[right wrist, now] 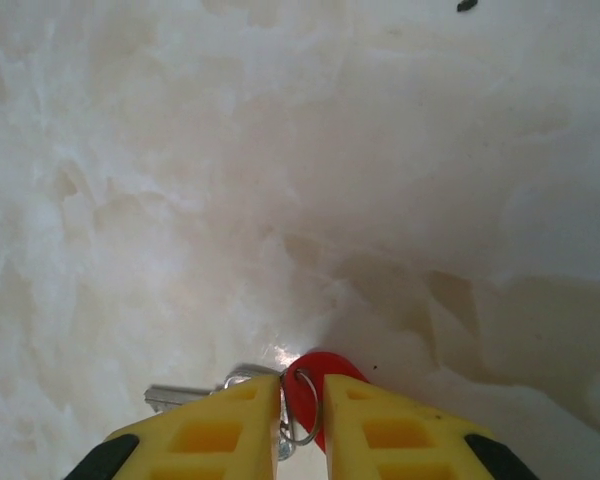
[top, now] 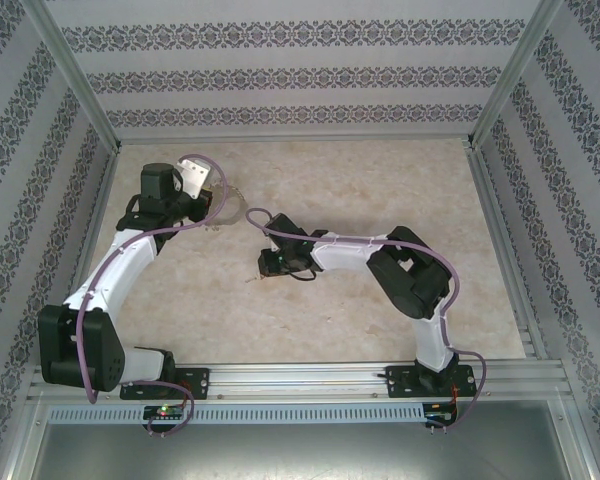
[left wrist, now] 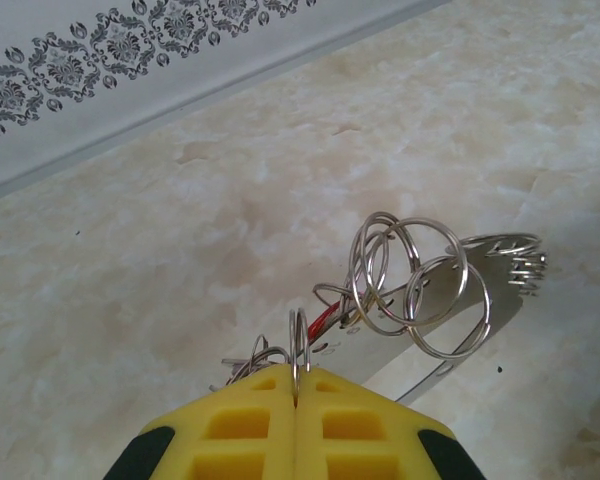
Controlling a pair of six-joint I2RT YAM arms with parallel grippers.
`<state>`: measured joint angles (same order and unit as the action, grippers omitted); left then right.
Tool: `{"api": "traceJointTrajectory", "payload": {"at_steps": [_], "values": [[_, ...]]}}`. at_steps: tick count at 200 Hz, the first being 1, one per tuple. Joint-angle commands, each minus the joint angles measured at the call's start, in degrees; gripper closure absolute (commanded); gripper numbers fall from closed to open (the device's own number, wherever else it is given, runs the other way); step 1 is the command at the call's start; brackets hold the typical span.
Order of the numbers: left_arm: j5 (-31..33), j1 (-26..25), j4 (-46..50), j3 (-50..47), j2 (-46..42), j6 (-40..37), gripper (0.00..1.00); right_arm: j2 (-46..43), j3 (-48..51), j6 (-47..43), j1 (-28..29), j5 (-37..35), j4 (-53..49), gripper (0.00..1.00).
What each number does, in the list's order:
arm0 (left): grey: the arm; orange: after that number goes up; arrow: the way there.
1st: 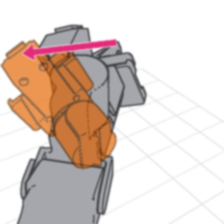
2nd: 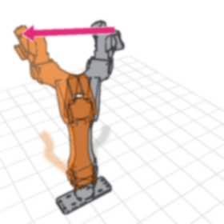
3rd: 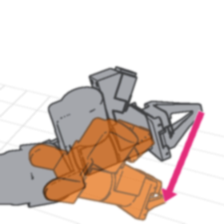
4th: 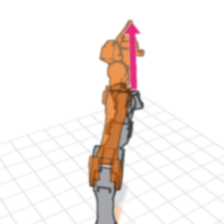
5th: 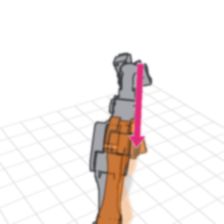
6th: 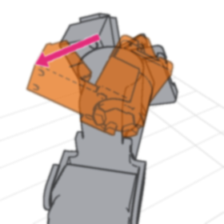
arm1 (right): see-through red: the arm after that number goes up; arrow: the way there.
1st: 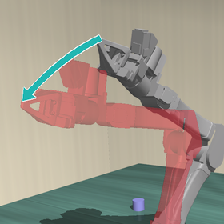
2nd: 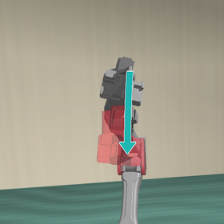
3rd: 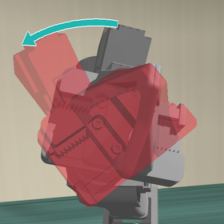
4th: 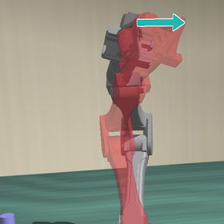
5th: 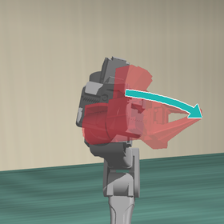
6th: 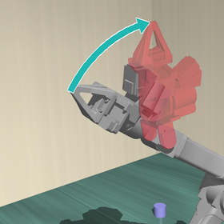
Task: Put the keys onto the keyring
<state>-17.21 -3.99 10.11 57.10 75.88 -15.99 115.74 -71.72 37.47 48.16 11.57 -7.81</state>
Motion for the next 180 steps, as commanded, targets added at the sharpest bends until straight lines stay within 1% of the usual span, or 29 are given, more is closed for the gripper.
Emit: {"api": "traceJointTrajectory", "payload": {"at_steps": [1, 29, 37, 60, 83, 102, 119, 139, 151, 167, 174, 180], "values": [[0.4, 0.8, -1.2, -0.2, -2.2, 0.9, 1.00, 2.3, -1.9, 0.3, 0.7, -2.4, -4.9, 0.81], [0.0, 0.8, -1.1, -0.4, -2.7, 0.7, 1.00, 1.0, -1.9, -2.0, 1.6, -2.8, -5.5, 0.83], [0.0, 0.8, -1.1, -0.5, -2.8, 0.7, 1.00, 1.0, -2.2, -2.4, 1.7, -1.7, -5.4, 0.81], [0.0, 0.8, -1.2, -0.7, -2.8, 0.8, 1.00, 2.2, -4.2, -2.4, 2.0, -1.1, -6.6, 0.78], [-0.2, 0.8, -1.0, -0.5, -3.0, 0.7, 1.00, 3.2, -5.2, -2.0, 2.1, -2.7, -7.8, 0.78], [-0.1, 0.8, -0.9, -0.7, -3.0, 0.7, 1.00, 4.1, -6.3, -2.4, 2.4, -2.0, -8.5, 0.79], [0.0, 0.8, -1.2, -0.8, -3.1, 0.8, 1.00, 4.8, -7.8, -3.2, 3.0, -2.3, -9.7, 0.81], [0.0, 0.8, -1.2, -0.9, -2.9, 0.8, 1.00, 4.9, -8.4, -3.9, 3.6, -3.5, -10.0, 0.86], [-0.2, 0.8, -1.0, -0.7, -3.0, 0.7, 1.00, 4.6, -8.4, -4.4, 3.8, -4.5, -10.7, 0.92], [-0.6, 0.8, -0.8, -0.8, -3.0, 0.5, 1.00, 3.9, -7.8, -5.7, 3.7, -7.1, -12.7, 0.94], [-1.1, 0.8, -0.6, -0.8, -3.1, 0.2, 1.00, 3.4, -7.0, -6.5, 3.6, -8.5, -13.5, 0.99], [-2.0, 0.8, -0.7, -0.9, -3.2, -0.2, 1.00, 2.6, -6.0, -7.3, 3.5, -9.2, -13.8, 1.00]]}}
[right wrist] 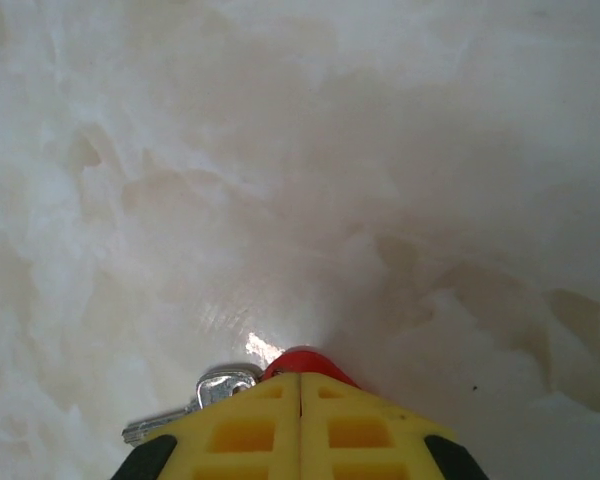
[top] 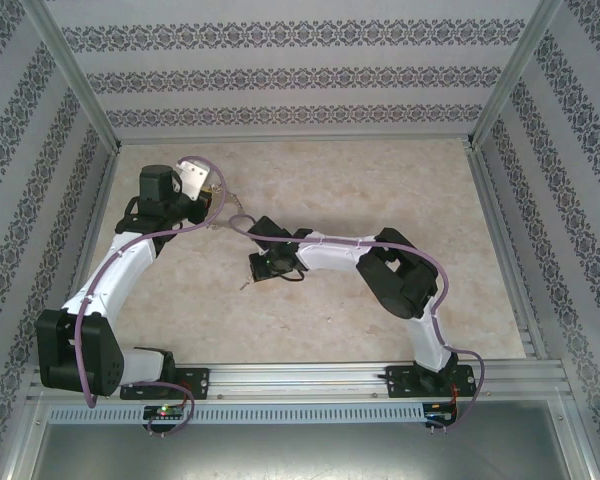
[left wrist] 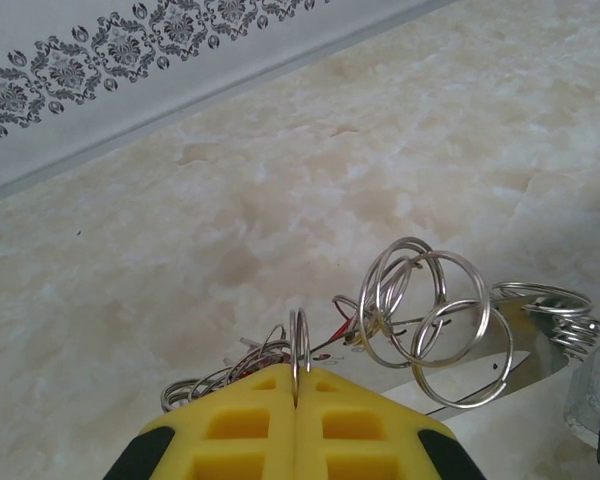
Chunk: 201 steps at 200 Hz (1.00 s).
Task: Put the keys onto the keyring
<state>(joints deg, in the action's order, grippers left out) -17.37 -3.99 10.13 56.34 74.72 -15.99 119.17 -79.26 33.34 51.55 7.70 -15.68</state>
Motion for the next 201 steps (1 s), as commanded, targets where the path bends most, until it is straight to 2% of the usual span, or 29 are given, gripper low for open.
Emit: {"api": "traceJointTrajectory", "payload": {"at_steps": [1, 27, 60, 98, 119, 169, 201], "values": [[-2.0, 0.8, -0.8, -0.2, -2.1, -0.3, 1.00, -0.9, 1.7, -3.3, 0.1, -5.5, -5.9, 1.00], [-9.6, 0.8, -1.2, -0.8, -2.5, -2.0, 1.00, -6.2, 8.4, -6.5, -1.6, -7.1, -6.1, 1.00], [-16.6, -0.3, 0.7, -0.6, -2.6, -3.9, 1.00, -16.9, 19.4, -11.4, -6.3, -4.9, -5.6, 1.00], [-17.7, -5.9, 5.9, -0.2, -2.4, -8.0, 1.00, -25.8, 25.6, -14.5, -12.5, 0.7, -6.9, 1.00], [-16.1, -8.3, 5.2, -1.8, -2.1, -7.2, 1.00, -24.9, 24.8, -14.5, -13.2, 2.5, -7.2, 0.99], [-15.4, -9.8, 3.8, -3.9, -1.3, -5.4, 1.00, -18.8, 20.8, -11.0, -13.9, 3.8, -7.8, 0.98], [-15.3, -10.0, 3.7, -3.9, -0.9, -5.7, 1.00, -17.7, 20.0, -9.9, -14.0, 4.6, -7.3, 0.90]]}}
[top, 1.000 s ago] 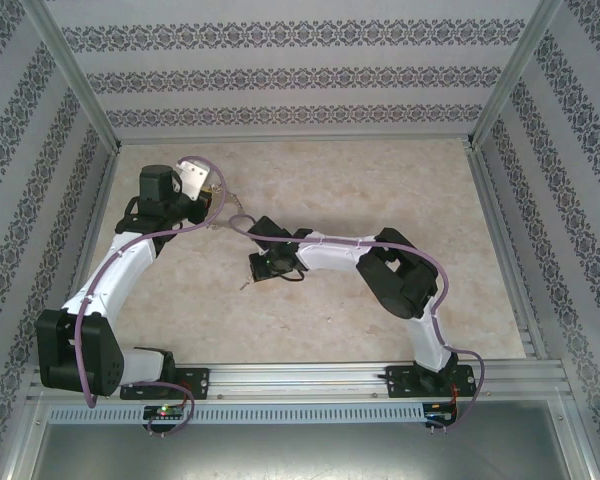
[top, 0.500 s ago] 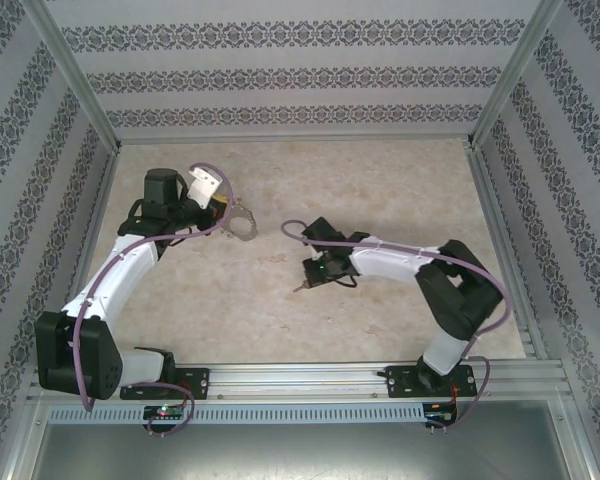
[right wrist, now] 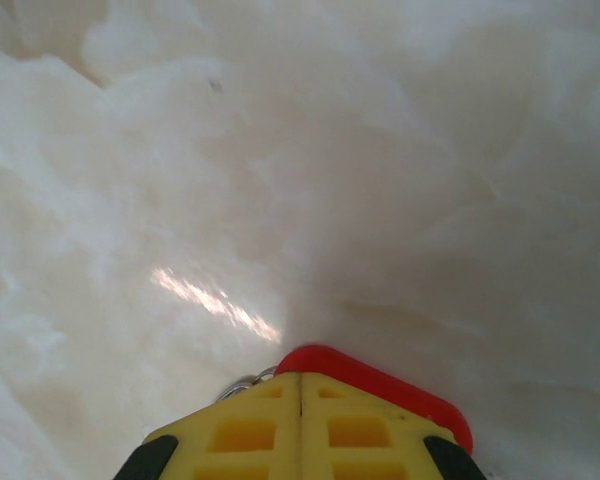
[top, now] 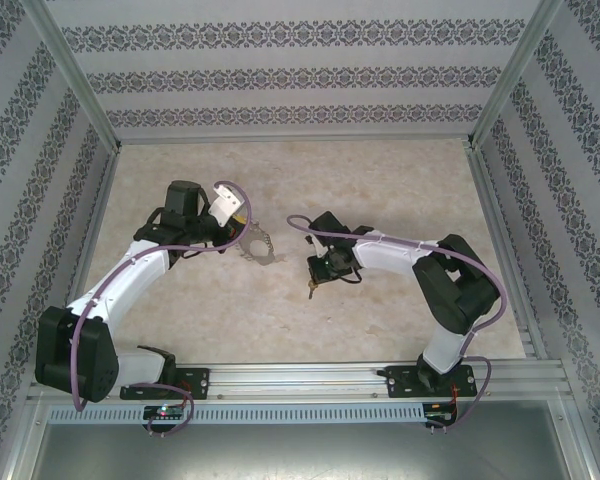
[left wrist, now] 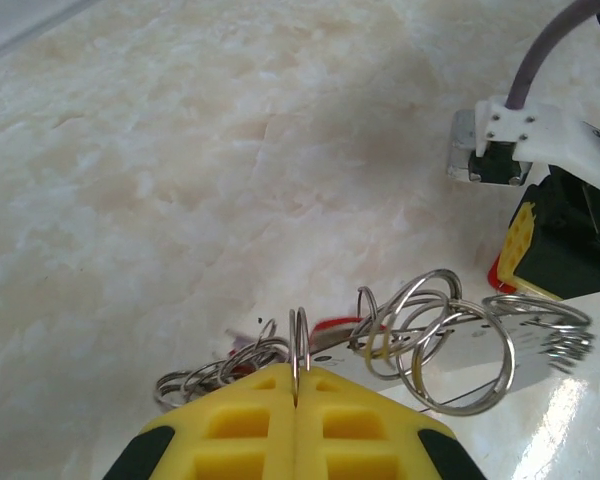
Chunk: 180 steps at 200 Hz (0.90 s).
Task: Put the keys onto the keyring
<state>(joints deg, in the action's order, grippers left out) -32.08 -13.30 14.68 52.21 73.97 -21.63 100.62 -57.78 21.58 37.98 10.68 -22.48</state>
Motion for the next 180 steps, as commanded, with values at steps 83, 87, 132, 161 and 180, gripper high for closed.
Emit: {"api": "traceJointTrajectory", "payload": {"at_steps": [83, 87, 132, 161, 180], "values": [[-1.2, -0.8, -1.3, -0.1, 1.3, -0.3, 1.00, 2.5, -2.8, 5.6, 0.4, 5.3, 1.3, 0.83], [-1.1, -0.9, -1.2, -0.1, 1.2, -0.3, 1.00, 2.6, -2.9, 5.7, 0.5, 5.2, 1.4, 0.83], [-0.9, -0.9, -0.4, -0.1, 1.0, -0.7, 1.00, 3.1, -3.7, 5.6, 1.4, 2.1, -0.2, 0.86], [-1.1, -0.9, -0.2, 0.0, 0.9, -0.9, 1.00, 2.3, -3.4, 5.6, 1.2, 2.4, -0.5, 0.85], [-0.9, -0.9, 0.0, 0.1, 1.0, -1.0, 1.00, 2.0, -3.5, 5.6, 1.1, 2.4, -1.2, 0.85]]}}
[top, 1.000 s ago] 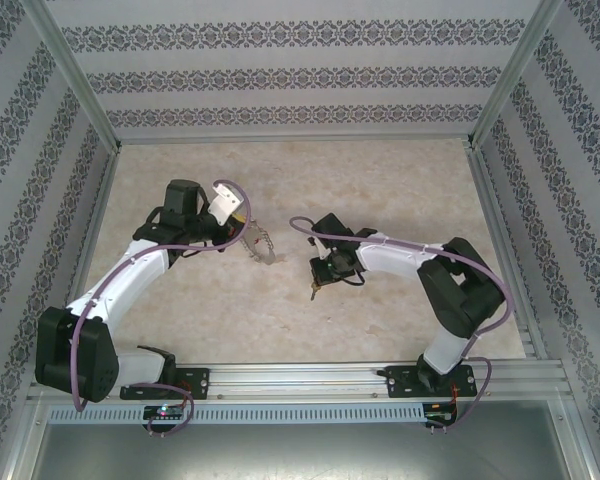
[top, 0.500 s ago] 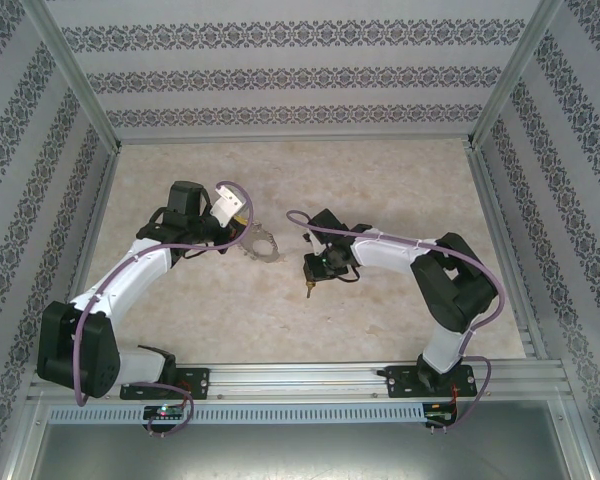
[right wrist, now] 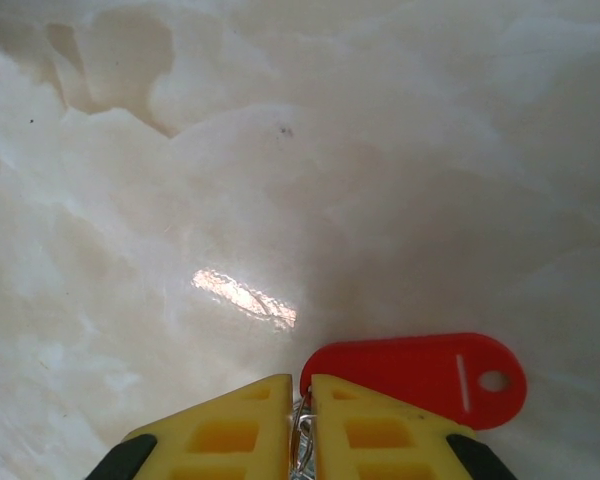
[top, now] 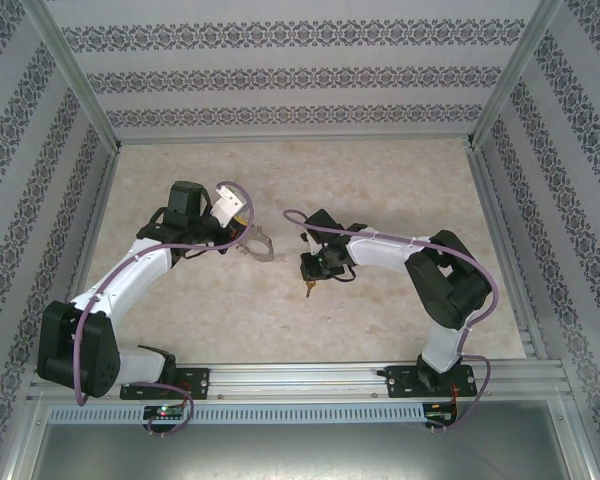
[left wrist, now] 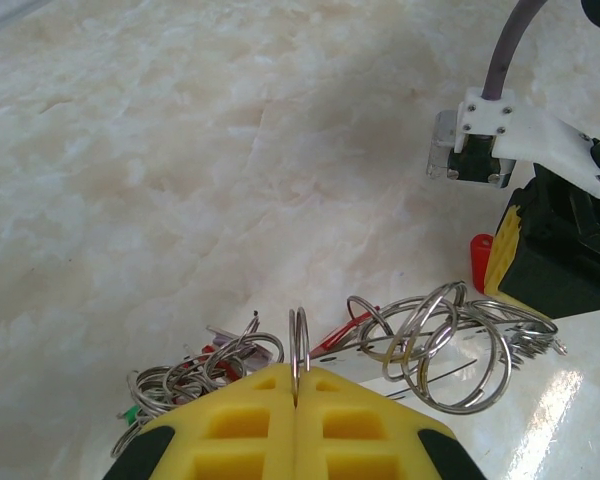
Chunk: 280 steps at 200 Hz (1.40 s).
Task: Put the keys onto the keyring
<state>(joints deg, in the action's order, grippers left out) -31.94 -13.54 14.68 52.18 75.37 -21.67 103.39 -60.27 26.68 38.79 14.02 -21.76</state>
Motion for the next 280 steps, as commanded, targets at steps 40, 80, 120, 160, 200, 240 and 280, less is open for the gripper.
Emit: {"api": "traceJointTrajectory", "payload": {"at_steps": [40, 80, 120, 160, 200, 240, 280], "values": [[-1.1, -0.7, 0.3, 0.3, -0.3, -1.2, 1.00, -1.2, -0.7, 0.2, 0.2, -2.1, -2.6, 0.87], [-1.1, -0.8, 0.5, 0.4, -0.3, -1.2, 1.00, -1.8, -0.5, 0.5, 0.2, -1.7, -2.0, 0.93], [-2.8, -0.8, 0.7, 0.5, -0.4, -2.0, 1.00, -4.4, -0.1, -0.3, -0.3, -1.6, -2.1, 1.00], [-8.4, -3.1, 1.7, 0.2, -0.9, -6.4, 1.00, -14.3, 4.4, -3.5, -3.8, -0.6, -0.1, 1.00], [-13.4, -8.5, 0.9, -1.2, -0.7, -10.5, 1.00, -27.4, 9.6, -13.2, -10.1, 0.9, 0.9, 1.00], [-15.0, -14.3, -2.3, -4.2, -0.7, -11.5, 1.00, -37.0, 12.8, -26.9, -14.2, 10.5, 2.6, 1.00], [-15.3, -17.9, -6.2, -6.6, 0.8, -9.9, 1.00, -42.4, 17.6, -40.8, -12.4, 20.5, 7.4, 1.00]]}}
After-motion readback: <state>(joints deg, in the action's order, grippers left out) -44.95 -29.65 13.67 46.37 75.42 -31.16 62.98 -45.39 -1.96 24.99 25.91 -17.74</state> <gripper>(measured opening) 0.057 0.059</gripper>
